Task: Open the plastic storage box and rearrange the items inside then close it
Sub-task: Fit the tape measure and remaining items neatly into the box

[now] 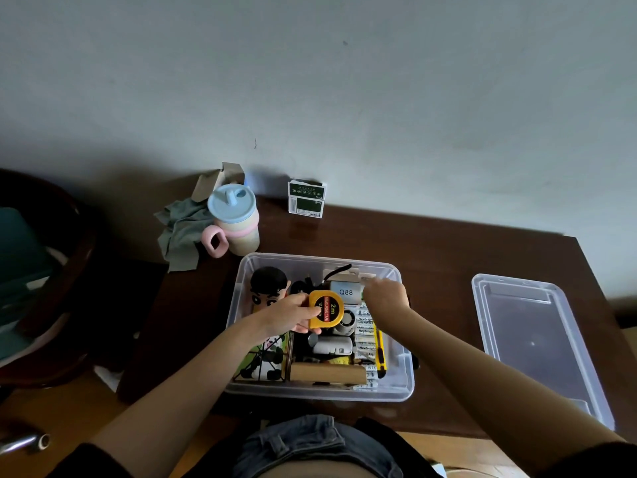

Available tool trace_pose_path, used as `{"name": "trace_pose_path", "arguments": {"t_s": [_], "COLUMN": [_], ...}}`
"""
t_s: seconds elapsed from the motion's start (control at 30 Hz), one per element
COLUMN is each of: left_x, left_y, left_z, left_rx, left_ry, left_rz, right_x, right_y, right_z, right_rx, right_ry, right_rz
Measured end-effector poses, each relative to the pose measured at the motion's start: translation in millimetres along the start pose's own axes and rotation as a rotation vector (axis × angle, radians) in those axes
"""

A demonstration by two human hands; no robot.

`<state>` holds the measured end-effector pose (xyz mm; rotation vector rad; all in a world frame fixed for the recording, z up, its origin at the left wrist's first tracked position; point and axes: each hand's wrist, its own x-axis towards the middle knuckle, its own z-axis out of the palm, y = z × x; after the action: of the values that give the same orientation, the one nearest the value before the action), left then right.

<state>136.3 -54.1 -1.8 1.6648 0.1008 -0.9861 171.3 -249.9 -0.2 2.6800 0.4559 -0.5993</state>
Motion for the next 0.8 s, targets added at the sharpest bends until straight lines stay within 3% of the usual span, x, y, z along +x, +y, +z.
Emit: {"name": "trace_pose_path", "arguments": {"t_s": [0.1,0.33,0.57,0.8], "left_x": [1.6,6.8,10.6,13.8], "left_y": [-2.0,-5.1,-13.5,-19.1], "left_z": [0.8,1.1,-1.6,-2.3], "left_rx": [0.003,-0.015,0.014,0.059], "left_ry": [0.019,0.038,0.076,0.113], "left_rz": [0.007,0.002,-0.016,-0.011], "right_x": [-7.3,-31.2,-24.8,-19.9], "right_y": [0.2,-14.9,-29.3,-36.3], "right_z": [4.6,38.1,54.1,61.5], "right_rx": [0.047,-0.078,-0.3,-0.126], "right_ry": [0.074,-0.288,-0.235,-0.238], "right_rz": [0.004,-0.253,-0.247,-0.126]}}
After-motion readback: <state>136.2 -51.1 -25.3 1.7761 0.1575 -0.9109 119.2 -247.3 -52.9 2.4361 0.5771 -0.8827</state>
